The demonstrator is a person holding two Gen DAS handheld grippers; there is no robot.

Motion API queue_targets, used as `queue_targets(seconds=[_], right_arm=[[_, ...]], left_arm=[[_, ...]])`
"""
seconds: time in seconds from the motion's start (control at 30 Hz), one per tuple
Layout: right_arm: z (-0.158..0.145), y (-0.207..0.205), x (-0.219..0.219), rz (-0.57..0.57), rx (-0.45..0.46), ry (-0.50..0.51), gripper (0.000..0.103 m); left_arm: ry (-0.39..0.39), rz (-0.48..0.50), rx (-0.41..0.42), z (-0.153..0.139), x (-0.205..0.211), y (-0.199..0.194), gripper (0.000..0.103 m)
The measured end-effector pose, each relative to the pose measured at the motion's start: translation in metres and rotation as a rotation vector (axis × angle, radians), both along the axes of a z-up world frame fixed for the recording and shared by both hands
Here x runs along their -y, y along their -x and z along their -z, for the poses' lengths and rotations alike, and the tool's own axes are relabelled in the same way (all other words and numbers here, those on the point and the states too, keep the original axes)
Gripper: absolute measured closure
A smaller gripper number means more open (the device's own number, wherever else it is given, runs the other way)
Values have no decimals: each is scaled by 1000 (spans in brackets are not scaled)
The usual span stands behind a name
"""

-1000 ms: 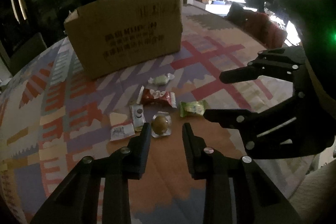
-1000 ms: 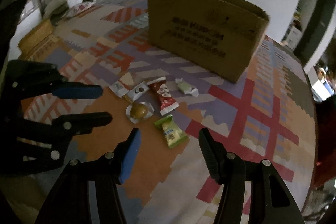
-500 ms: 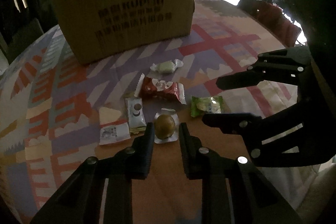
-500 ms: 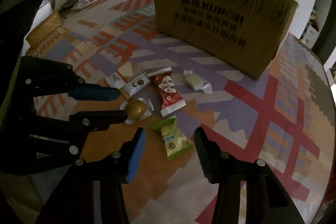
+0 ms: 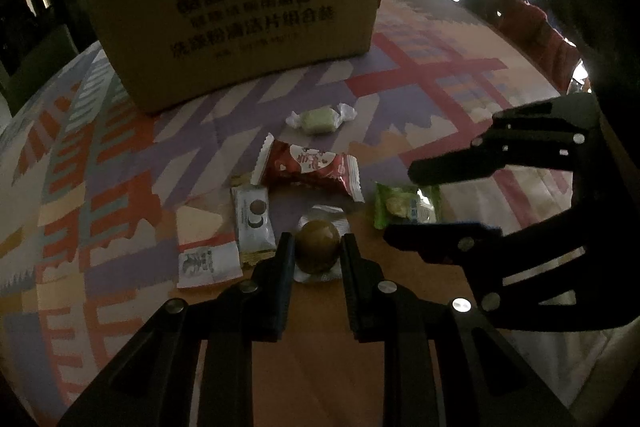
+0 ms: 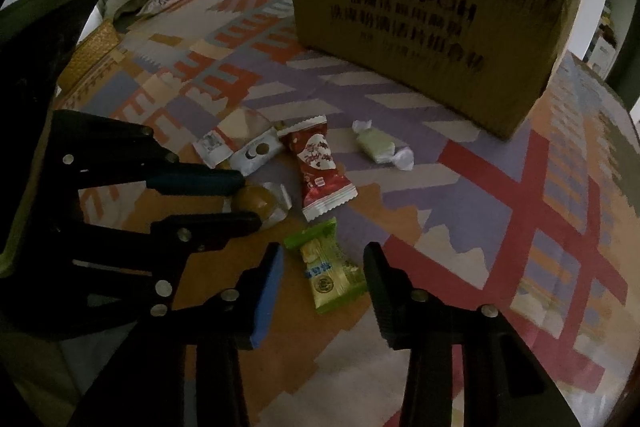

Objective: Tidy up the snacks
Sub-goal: 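Grasp the round brown candy with the left gripper while the right grasps the green-wrapped bar, then carry the brown candy and green bar into the box and release both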

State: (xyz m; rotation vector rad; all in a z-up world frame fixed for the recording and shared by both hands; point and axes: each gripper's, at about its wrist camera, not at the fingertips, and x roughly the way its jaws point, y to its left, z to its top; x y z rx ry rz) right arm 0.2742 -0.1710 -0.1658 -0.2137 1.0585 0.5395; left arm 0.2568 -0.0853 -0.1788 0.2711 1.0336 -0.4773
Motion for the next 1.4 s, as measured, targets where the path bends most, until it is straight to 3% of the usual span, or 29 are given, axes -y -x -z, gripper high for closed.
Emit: queue_targets(seconds=[0.3,0.67,1.0,1.4], right_arm=[[3,0,-1,20,-17,-16,76],[-6,4,3,94,-17,-35,78],[-41,9,3,156,42,-69,78],[-97,15,0,220,189,-104,78]], left_arm=[[-3,11,22,3,3,-1,80],[33,-41,18,-12,-7,4,81],[82,-83,63,-46,-23,11,81],[125,-116,173,-103,-41,13,81]])
